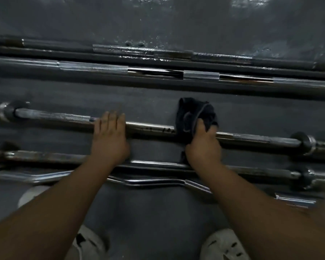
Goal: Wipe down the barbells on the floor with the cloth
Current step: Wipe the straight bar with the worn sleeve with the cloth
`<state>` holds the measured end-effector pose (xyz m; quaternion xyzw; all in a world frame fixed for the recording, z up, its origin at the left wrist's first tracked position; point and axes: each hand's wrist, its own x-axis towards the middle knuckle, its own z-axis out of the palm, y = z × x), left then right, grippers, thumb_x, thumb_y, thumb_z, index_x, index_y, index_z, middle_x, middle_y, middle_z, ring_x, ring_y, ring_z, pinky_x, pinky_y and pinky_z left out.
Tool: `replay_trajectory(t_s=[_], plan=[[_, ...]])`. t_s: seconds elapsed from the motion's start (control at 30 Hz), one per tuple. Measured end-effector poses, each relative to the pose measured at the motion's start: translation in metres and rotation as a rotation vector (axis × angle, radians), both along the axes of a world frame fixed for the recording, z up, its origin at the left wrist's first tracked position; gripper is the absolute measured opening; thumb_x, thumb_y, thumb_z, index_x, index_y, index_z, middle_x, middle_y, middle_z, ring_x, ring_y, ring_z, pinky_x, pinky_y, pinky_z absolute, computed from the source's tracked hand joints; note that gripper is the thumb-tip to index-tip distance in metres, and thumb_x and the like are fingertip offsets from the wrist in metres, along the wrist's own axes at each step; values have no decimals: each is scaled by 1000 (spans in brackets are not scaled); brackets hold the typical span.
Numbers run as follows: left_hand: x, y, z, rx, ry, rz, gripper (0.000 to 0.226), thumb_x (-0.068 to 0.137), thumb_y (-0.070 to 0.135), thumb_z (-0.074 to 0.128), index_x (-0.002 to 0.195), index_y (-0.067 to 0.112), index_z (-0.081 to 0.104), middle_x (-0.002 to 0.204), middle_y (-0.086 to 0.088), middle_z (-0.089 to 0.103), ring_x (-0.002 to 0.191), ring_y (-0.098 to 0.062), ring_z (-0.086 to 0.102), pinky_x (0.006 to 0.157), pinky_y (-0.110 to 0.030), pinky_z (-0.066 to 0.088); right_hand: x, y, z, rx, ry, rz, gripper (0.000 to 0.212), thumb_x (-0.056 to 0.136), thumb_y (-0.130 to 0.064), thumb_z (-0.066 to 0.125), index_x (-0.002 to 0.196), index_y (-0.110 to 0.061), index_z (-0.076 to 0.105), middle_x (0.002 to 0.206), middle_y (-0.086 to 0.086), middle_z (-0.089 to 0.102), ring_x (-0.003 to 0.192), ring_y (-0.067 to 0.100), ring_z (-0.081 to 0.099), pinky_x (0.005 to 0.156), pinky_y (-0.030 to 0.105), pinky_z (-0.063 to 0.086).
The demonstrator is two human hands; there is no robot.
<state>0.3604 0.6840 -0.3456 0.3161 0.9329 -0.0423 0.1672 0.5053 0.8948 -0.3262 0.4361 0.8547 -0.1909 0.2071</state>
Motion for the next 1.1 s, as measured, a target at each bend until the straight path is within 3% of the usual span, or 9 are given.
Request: replay_trajectory(t_s=[0.13,0.23,0.4,0.57,0.73,0.87,1.0,1.03,1.1], plan=[[18,-4,-6,-21,-24,70,94,75,29,61,154,8,15,160,-22,12,149,-38,4,119,-49,-2,-37,-65,-6,-148,104,233,82,88,-23,64,154,-34,17,150,17,23,108,40,60,88,43,51],[17,-11,-7,44,-19,64,88,73,29,57,152,10,23,158,-20,20,148,-37,11,119,-50,2,-31,-35,13,-153,-13,462,90,85,-35,68,155,-35,12,152,16,25,115,40,58,91,44,50],[5,-14,-3,38,-51,12,82,74,35,58,148,18,28,152,-12,28,144,-31,16,119,-48,5,6,69,38,93,-285,612,70,82,-42,72,142,-29,38,144,15,27,126,41,39,97,47,48],[-8,5,-13,52,-58,59,65,67,30,56,129,25,40,135,-8,37,132,-32,27,116,-51,4,-42,25,15,33,-23,680,50,79,-47,69,117,-18,55,135,15,37,120,38,41,88,42,47],[-39,21,-6,26,-74,16,56,66,29,60,121,30,48,121,-6,46,118,-32,40,108,-48,18,-84,-19,1,43,171,706,63,82,-45,68,135,-21,44,141,17,33,120,39,40,85,42,47],[-56,36,1,-3,-151,30,52,68,24,65,118,30,50,120,-5,46,118,-32,41,104,-45,20,-56,62,22,3,55,923,68,84,-45,68,142,-30,36,140,14,38,120,37,51,86,39,48],[-60,45,-1,7,-107,38,49,69,22,66,115,30,53,117,-6,48,115,-33,42,105,-45,20,-26,169,48,84,-359,1154,55,88,-53,61,131,-34,33,134,11,37,105,28,59,79,33,50],[-60,47,-2,13,-94,41,48,69,22,67,114,30,53,117,-6,49,114,-33,42,105,-45,21,-25,179,47,83,-355,1194,52,87,-53,61,128,-34,34,133,10,36,104,27,58,81,35,52],[-59,49,-1,9,-79,53,49,68,21,67,114,30,53,116,-7,49,114,-34,43,105,-46,22,-30,167,33,27,-135,1212,49,85,-50,63,124,-31,41,135,13,37,108,31,56,85,40,54]])
